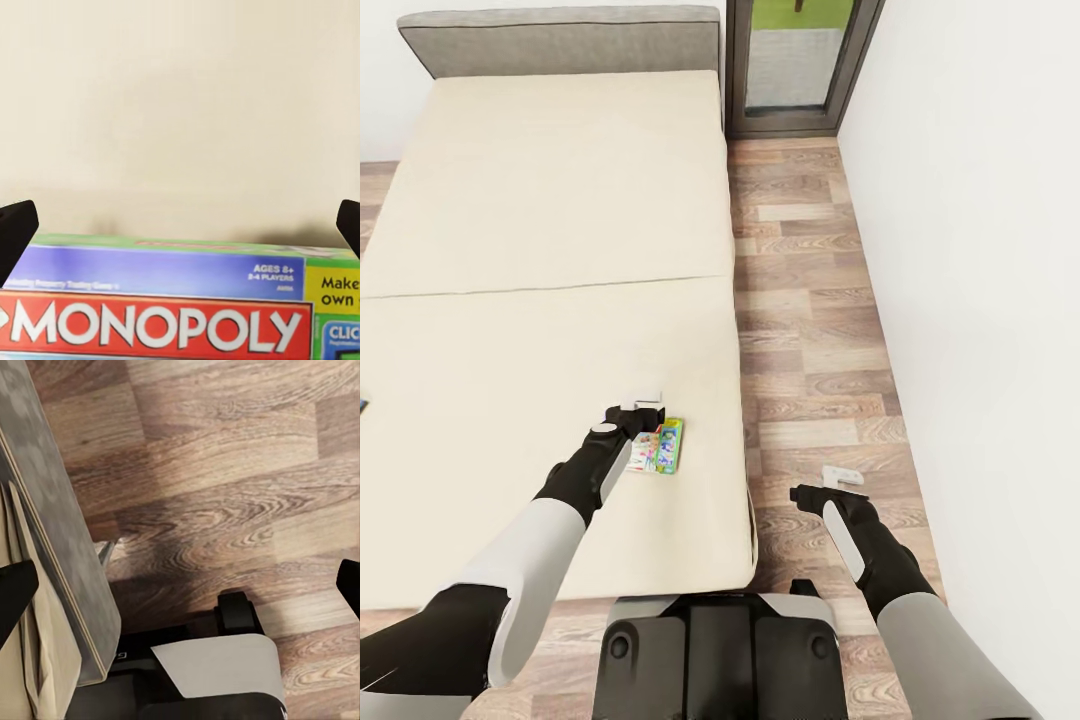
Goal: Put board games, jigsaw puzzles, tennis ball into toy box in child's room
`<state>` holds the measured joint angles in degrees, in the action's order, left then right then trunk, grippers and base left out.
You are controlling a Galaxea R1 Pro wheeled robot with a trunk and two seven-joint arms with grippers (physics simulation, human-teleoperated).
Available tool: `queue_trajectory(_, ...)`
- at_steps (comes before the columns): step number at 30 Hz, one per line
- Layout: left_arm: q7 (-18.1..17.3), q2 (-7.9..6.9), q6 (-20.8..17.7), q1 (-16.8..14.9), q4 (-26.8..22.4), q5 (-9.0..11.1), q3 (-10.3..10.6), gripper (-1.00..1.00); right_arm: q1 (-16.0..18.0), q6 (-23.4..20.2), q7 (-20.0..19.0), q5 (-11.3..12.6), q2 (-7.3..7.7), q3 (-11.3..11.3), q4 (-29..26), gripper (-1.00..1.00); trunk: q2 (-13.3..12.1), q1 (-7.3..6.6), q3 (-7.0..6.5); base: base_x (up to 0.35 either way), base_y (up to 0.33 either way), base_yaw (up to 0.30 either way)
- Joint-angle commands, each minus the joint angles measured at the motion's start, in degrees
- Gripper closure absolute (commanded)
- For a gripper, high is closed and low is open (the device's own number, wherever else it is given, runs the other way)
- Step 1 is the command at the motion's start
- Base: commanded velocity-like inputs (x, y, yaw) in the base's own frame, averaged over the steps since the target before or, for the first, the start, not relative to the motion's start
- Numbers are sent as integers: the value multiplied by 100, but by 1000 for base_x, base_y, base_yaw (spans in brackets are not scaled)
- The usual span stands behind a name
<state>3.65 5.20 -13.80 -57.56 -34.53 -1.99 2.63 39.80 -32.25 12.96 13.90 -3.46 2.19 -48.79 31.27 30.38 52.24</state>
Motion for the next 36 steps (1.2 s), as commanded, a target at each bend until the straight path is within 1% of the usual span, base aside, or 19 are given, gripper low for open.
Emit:
queue_trajectory(1, 30, -2, -34, 0, -10, -20, 23, -100, 1, -18, 55, 60, 3, 16, -8, -100, 7, 2, 14, 0, 0, 0)
queue_trajectory(17, 35, -6, 4, 0, -10, -19, 43, -100, 1, -21, 56, 45, 3, 15, -14, -100, 7, 2, 157, 0, 0, 0)
queue_trajectory(36, 31, -18, 22, 0, -13, -14, 46, -100, 1, -18, 56, 34, 3, 9, -17, -100, 7, 2, 171, 0, 0, 0)
